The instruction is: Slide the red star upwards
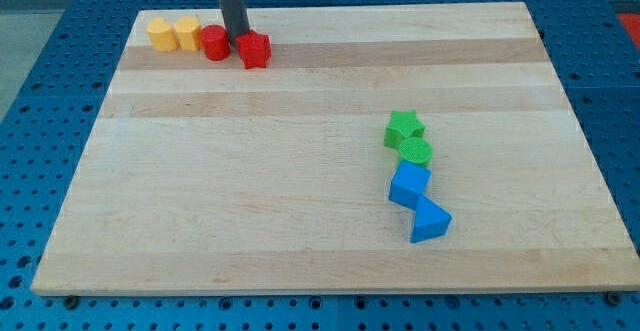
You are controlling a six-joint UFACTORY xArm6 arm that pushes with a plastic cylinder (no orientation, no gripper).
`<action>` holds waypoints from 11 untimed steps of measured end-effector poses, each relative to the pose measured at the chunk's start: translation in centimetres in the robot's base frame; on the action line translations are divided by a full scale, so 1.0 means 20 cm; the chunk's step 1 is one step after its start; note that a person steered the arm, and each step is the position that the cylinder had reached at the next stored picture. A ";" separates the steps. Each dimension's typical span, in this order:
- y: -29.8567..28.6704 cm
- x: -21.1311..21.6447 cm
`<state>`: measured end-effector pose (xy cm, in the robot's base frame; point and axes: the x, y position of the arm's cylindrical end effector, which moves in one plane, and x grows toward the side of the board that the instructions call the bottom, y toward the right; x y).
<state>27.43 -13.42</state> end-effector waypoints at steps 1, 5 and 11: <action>0.08 0.03; 0.30 0.28; 0.37 -0.06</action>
